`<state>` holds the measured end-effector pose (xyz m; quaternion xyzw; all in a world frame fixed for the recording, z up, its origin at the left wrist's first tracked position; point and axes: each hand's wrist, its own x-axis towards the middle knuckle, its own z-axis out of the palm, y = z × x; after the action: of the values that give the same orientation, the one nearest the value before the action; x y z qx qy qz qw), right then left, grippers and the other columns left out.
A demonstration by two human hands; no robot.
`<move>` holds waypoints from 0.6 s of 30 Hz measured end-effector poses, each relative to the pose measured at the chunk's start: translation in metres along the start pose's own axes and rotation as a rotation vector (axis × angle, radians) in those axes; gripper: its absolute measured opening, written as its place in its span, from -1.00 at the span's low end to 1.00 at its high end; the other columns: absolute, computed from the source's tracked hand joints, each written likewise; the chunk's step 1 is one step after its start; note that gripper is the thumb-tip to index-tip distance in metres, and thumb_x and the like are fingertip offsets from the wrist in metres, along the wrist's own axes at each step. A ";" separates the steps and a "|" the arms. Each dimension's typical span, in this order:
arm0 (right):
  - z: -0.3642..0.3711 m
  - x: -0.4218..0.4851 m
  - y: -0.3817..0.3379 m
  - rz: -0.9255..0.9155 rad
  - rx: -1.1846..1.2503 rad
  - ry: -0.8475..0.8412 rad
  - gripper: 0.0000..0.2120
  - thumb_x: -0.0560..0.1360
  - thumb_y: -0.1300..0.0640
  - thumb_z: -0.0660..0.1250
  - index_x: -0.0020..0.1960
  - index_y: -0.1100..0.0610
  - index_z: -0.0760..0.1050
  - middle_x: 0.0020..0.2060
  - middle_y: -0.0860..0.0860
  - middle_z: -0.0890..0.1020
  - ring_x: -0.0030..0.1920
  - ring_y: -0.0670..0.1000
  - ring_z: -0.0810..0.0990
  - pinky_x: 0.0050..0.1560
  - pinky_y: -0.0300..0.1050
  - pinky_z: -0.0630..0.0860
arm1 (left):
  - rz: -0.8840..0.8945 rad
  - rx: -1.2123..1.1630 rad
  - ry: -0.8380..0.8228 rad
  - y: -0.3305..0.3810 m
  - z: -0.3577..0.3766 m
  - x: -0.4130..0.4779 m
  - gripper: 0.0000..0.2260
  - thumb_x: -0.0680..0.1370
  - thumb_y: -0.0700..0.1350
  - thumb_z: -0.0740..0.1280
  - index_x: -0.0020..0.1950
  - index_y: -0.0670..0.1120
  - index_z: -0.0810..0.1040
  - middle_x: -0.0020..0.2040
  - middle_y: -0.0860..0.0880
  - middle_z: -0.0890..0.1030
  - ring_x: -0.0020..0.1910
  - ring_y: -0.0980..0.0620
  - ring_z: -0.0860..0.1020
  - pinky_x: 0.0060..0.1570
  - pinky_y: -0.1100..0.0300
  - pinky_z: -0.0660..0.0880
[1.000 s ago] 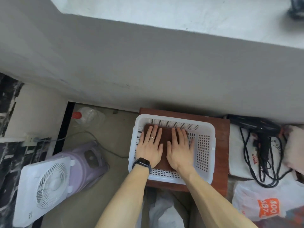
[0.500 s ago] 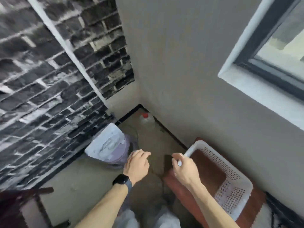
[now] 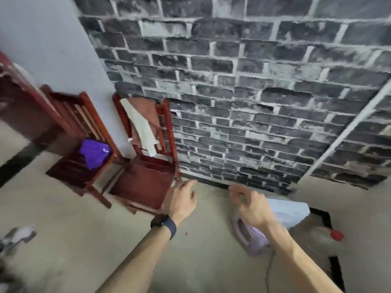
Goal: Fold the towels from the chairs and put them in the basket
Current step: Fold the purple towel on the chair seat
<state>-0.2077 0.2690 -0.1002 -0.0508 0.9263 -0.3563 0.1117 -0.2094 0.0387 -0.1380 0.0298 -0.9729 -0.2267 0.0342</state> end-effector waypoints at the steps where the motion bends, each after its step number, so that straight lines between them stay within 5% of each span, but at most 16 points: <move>1: 0.011 0.013 -0.026 -0.060 -0.016 -0.021 -0.75 0.61 0.00 0.28 0.24 -0.03 0.60 0.15 -0.08 0.69 0.15 0.02 0.65 0.17 -0.11 0.51 | -0.043 -0.002 0.051 -0.022 -0.020 0.000 -0.65 0.54 -0.05 0.28 0.32 0.09 0.54 0.15 -0.03 0.66 0.10 -0.08 0.61 0.06 0.09 0.54; 5: 0.049 0.049 -0.120 -0.296 -0.032 -0.116 -0.77 0.61 -0.01 0.29 0.24 -0.08 0.59 0.18 -0.17 0.65 0.15 -0.11 0.63 0.16 -0.25 0.51 | -0.220 -0.009 0.210 -0.092 -0.091 -0.007 -0.64 0.56 -0.04 0.26 0.36 0.08 0.50 0.22 0.01 0.63 0.21 -0.04 0.56 0.19 0.12 0.48; 13: 0.109 0.117 -0.251 -0.625 -0.029 -0.239 -0.75 0.59 -0.01 0.31 0.26 -0.09 0.58 0.18 -0.15 0.63 0.14 -0.06 0.61 0.19 -0.28 0.44 | -0.489 -0.045 0.389 -0.194 -0.174 -0.005 -0.59 0.57 -0.05 0.29 0.44 0.04 0.45 0.32 -0.02 0.54 0.30 -0.07 0.49 0.31 0.07 0.41; 18: 0.142 0.178 -0.308 -0.788 -0.025 -0.289 -0.76 0.58 -0.02 0.32 0.24 -0.12 0.57 0.18 -0.15 0.64 0.24 -0.04 0.56 0.30 -0.12 0.44 | -0.632 0.037 0.484 -0.238 -0.219 0.011 -0.56 0.58 -0.01 0.26 0.48 0.05 0.39 0.36 -0.02 0.52 0.31 -0.05 0.47 0.30 0.07 0.38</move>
<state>-0.3415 -0.0825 -0.0264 -0.4521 0.8151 -0.3497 0.0948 -0.1929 -0.2718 -0.0467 0.3810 -0.8835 -0.1950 0.1902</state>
